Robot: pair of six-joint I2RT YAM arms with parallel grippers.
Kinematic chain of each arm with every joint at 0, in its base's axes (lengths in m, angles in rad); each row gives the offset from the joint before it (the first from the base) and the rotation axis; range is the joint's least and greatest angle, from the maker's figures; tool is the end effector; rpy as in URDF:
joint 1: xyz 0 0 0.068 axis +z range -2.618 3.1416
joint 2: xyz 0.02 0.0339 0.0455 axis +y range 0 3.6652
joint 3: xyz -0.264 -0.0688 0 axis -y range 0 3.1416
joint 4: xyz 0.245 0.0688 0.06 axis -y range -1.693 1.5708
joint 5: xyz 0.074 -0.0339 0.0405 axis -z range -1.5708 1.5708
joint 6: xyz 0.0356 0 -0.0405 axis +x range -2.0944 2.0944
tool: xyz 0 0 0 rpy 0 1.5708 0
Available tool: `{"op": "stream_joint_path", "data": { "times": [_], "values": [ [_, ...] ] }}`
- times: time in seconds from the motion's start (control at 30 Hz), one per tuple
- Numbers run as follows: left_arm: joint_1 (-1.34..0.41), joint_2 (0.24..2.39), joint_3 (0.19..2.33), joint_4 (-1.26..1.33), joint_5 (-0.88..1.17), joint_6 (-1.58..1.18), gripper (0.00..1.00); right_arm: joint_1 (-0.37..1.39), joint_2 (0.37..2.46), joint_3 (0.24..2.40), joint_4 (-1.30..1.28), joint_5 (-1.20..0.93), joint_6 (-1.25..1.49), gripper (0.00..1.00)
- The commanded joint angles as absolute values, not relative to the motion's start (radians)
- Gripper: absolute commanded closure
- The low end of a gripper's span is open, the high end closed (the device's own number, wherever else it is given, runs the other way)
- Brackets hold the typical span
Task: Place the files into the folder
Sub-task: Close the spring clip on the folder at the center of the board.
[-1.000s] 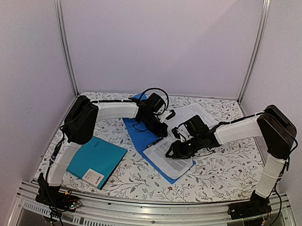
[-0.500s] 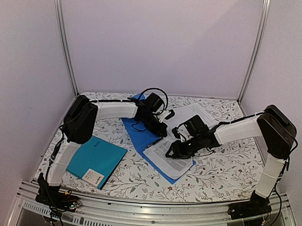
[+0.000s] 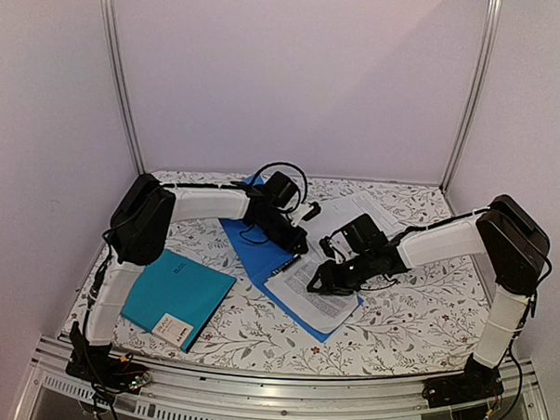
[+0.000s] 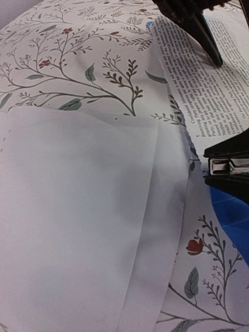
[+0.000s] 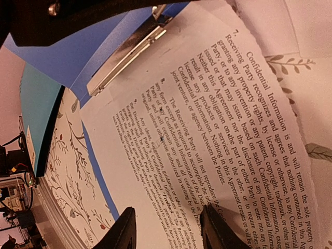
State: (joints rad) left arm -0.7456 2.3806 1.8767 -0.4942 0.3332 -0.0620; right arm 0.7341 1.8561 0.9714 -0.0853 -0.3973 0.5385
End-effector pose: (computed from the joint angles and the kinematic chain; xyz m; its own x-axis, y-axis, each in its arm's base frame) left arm 0.3690 -0.3566 0.1393 -0.6641 0.5335 -0.5238 0.7316 0.6083 -0.3079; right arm 0.2553 0.2489 0.1272 -0.9258 -0.1985 -0.3216 -0.3556 0.7453 0.5639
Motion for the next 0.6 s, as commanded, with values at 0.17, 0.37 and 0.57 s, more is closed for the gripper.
{"op": "stream_joint_path", "data": {
  "times": [0.17, 0.37, 0.57],
  "values": [
    [-0.739, 2.281, 1.799, -0.431, 0.38, -0.089, 0.94, 0.732, 1.919, 0.954, -0.163, -0.346, 0.551, 0.56],
    [-0.739, 2.253, 1.743, -0.383, 0.414, -0.097, 0.93, 0.732, 1.926, 0.957, -0.175, -0.332, 0.561, 0.57],
    [-0.739, 2.24, 1.714, -0.365, 0.425, -0.085, 0.91, 0.732, 1.93, 0.957, -0.181, -0.328, 0.564, 0.58]
  ]
}}
